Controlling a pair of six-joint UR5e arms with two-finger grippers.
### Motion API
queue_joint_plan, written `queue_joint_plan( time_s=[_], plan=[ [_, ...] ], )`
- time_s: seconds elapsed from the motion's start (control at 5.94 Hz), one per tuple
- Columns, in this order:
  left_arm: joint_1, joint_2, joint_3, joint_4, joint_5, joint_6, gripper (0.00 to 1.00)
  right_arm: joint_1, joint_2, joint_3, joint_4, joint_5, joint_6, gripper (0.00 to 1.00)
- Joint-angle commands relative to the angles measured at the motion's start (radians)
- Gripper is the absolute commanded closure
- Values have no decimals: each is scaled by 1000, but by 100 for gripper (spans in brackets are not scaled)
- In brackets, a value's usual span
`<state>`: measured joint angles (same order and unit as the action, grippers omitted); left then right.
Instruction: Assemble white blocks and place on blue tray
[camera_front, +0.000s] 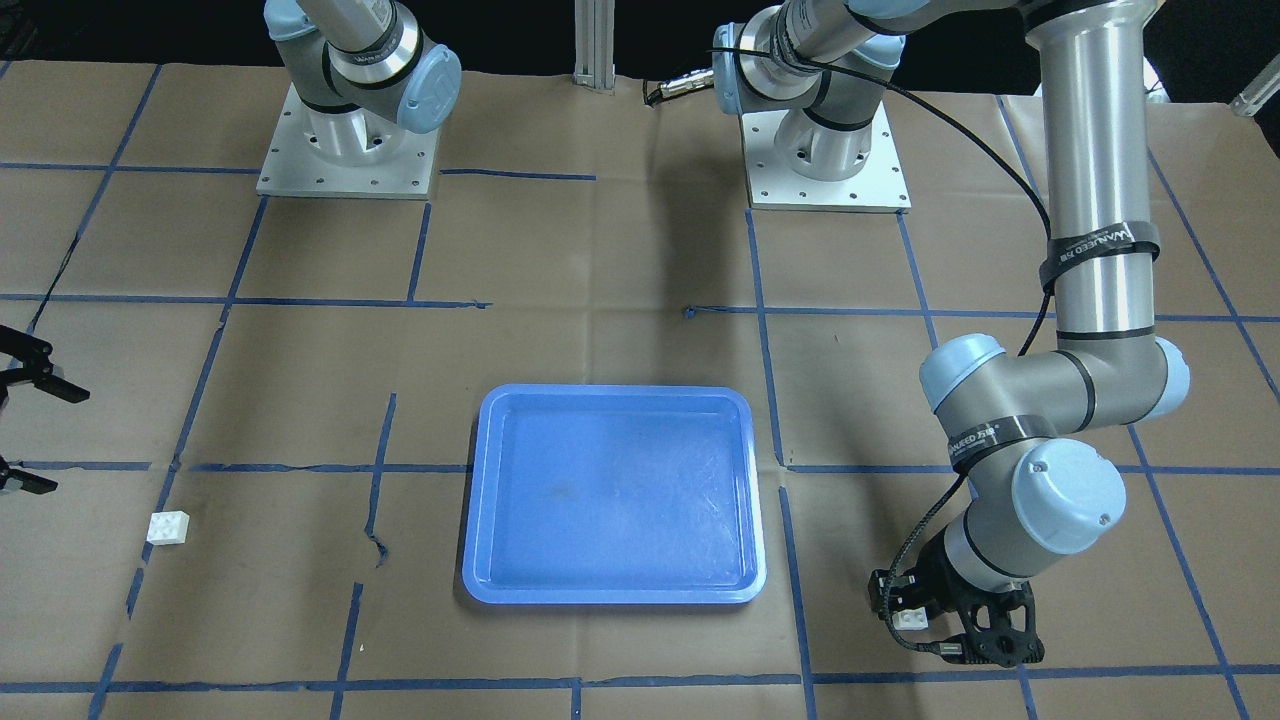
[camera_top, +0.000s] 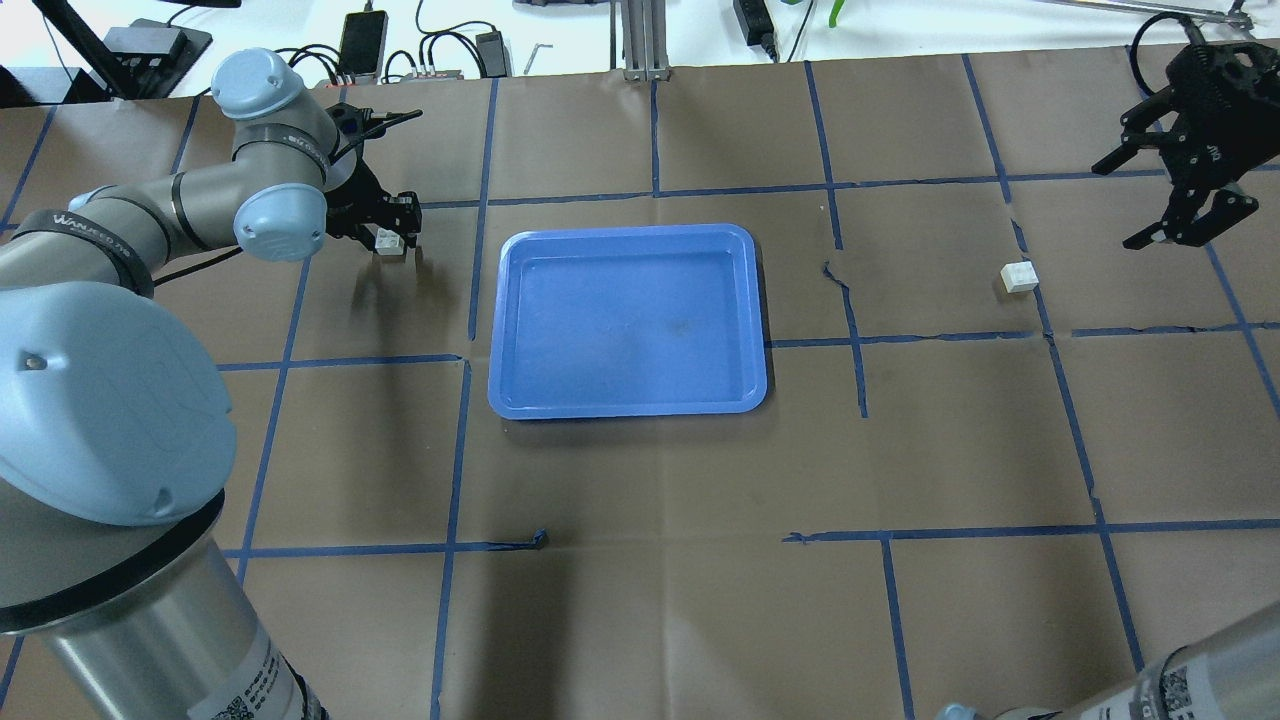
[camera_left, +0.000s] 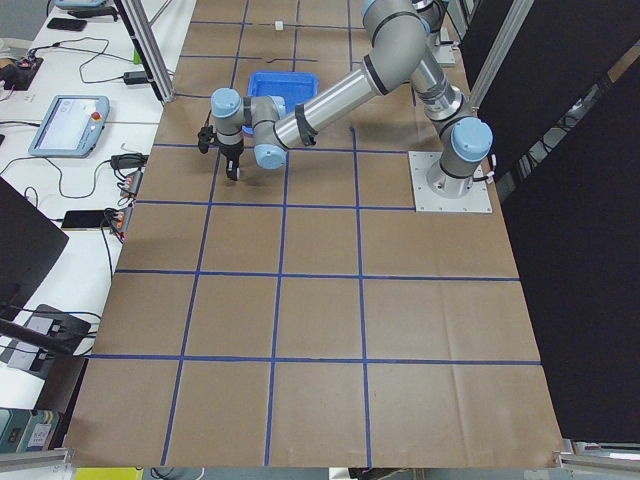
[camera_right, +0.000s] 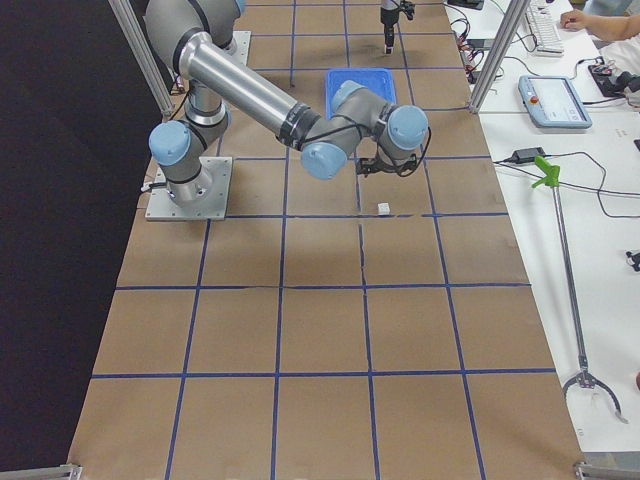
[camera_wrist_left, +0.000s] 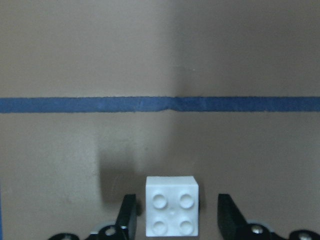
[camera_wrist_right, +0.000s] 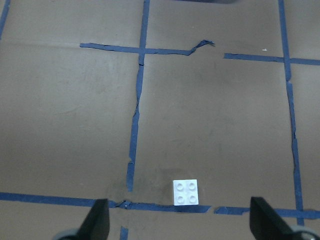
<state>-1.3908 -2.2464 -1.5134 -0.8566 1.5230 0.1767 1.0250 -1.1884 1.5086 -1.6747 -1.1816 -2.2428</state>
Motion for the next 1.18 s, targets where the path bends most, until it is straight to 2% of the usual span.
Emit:
queue_joint_plan(
  time_s=[0.0,0.17,0.34,0.51,0.84,1.01],
  plan=[
    [0,8,12,-19,8,3,100,-5,138,-1,-46,69,-88,0],
    [-13,36,12,-56,8,-2,100,-6,194,-10,-48,69,-96,0],
    [-72,83,-1,-115,19,-35,100,-5,225,1,-110,66,-98,0],
    [-173,158,-19,-204,20,-153,100,-5,255,2,-123,65,-100,0],
    [-356,195,-101,-182,8,-370,100,-5,268,2,-125,63,-103,0],
    [-455,174,-137,-147,16,-451,100,-5,268,5,-125,63,-115,0]
  ],
)
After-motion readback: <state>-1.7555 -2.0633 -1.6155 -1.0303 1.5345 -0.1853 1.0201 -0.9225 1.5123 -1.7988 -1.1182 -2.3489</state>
